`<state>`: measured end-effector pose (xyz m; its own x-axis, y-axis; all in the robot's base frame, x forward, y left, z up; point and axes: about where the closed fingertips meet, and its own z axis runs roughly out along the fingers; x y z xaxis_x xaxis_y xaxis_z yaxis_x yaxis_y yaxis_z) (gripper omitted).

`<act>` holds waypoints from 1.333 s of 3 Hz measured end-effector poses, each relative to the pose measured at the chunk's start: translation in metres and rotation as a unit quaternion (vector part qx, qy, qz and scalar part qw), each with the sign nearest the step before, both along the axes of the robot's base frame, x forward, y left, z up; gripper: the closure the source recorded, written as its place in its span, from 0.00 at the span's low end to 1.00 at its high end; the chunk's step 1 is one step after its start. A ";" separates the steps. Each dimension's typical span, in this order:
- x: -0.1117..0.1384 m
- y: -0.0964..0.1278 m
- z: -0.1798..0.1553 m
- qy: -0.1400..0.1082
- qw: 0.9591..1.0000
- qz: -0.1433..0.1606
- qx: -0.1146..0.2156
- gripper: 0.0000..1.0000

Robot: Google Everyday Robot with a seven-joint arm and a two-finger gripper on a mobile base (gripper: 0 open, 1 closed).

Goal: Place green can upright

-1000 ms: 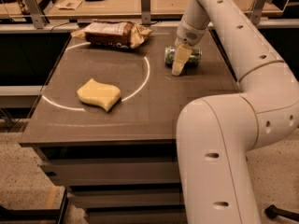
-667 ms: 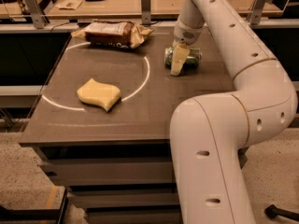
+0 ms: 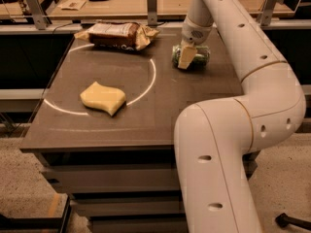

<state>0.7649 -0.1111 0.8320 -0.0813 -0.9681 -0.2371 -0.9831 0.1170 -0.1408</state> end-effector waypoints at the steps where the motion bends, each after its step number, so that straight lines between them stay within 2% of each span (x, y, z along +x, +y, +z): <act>1: -0.001 0.000 0.001 0.000 1.000 0.000 0.000 1.00; 3: -0.032 -0.022 0.086 -0.045 0.998 -0.013 0.032 1.00; 4: -0.060 -0.041 0.115 -0.046 0.991 -0.034 0.121 1.00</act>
Offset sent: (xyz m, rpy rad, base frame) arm -0.0665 -0.0441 0.1295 0.0272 0.0275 0.0175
